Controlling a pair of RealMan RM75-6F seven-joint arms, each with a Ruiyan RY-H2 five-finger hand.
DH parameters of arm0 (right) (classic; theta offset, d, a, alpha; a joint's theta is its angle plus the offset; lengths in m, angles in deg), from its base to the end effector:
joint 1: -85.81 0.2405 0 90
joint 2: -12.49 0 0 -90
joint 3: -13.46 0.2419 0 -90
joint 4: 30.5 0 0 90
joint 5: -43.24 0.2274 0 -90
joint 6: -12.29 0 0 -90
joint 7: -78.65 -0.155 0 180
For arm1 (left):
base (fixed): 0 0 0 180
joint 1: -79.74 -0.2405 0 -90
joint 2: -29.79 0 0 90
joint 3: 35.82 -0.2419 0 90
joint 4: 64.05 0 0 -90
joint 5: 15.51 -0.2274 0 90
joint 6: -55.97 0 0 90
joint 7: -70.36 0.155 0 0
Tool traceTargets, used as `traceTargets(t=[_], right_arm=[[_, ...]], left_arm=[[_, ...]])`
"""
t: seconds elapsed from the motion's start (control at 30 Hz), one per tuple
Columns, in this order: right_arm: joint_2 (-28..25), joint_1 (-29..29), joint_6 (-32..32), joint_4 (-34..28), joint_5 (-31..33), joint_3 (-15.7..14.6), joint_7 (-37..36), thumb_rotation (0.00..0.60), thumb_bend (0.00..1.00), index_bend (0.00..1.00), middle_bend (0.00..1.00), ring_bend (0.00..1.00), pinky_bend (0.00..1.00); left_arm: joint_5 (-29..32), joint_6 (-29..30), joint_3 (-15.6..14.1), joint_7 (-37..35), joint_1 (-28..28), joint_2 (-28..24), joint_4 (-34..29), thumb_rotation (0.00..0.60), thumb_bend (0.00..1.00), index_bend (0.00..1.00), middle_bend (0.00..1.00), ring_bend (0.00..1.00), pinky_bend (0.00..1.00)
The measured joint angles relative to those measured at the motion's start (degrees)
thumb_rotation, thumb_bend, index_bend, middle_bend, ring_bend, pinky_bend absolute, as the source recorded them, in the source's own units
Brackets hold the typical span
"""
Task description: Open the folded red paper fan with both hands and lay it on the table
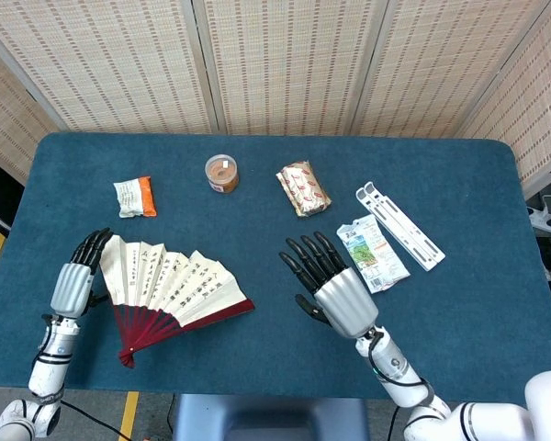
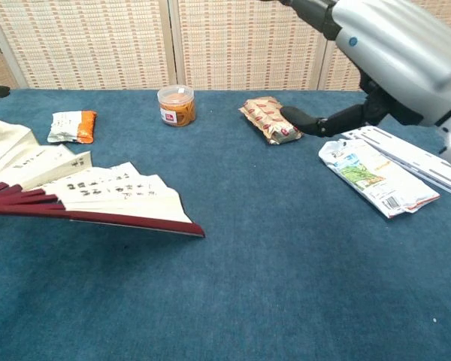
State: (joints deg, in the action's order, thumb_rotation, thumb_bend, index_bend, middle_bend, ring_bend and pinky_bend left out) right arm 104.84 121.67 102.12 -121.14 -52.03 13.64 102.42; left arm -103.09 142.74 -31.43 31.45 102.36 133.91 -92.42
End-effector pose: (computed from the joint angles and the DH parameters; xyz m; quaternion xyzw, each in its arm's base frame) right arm -0.0839 -0.2520 0.0043 0.6843 -0.1710 0.5818 0.4050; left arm -0.3217 0.3099 0.0386 -0.5784 -0.3633 -0.5567 0.4728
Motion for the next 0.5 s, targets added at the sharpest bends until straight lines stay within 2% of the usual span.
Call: traceTargets(t=[0.13, 0.27, 0.37, 0.5], right_arm=[[-2.59, -2.12, 0.47, -2.39, -2.4, -1.23, 1.16, 0.525, 0.26, 0.0, 0.0, 0.0, 0.03], [-3.88, -3.0, -1.13, -3.49, -2.56, -1.54, 2.56, 0.517, 0.26, 0.0, 0.0, 0.0, 0.03], [-5.21, -3.47, -2.98, -4.74, -1.92, -1.42, 3.53, 0.514, 0.26, 0.0, 0.0, 0.0, 0.01], [-7.23, -4.16, -4.83, -6.26, -1.11, -0.92, 5.77, 0.508, 0.26, 0.0, 0.0, 0.0, 0.0]], left_arm=[[-2.28, 3.79, -2.2, 3.04, -1.53, 0.4, 1.99, 0.6, 0.45, 0.0, 0.0, 0.0, 0.13], [-3.91, 4.74, -3.93, 9.61, -2.33, 1.35, 6.09, 0.6, 0.45, 0.0, 0.0, 0.0, 0.11], [-4.27, 2.77, -4.73, 14.35, -2.57, 1.75, 9.46, 0.6, 0.45, 0.0, 0.0, 0.0, 0.1], [-4.07, -2.74, -5.35, 15.51, -2.71, 1.49, 10.66, 0.6, 0.45, 0.0, 0.0, 0.0, 0.1]])
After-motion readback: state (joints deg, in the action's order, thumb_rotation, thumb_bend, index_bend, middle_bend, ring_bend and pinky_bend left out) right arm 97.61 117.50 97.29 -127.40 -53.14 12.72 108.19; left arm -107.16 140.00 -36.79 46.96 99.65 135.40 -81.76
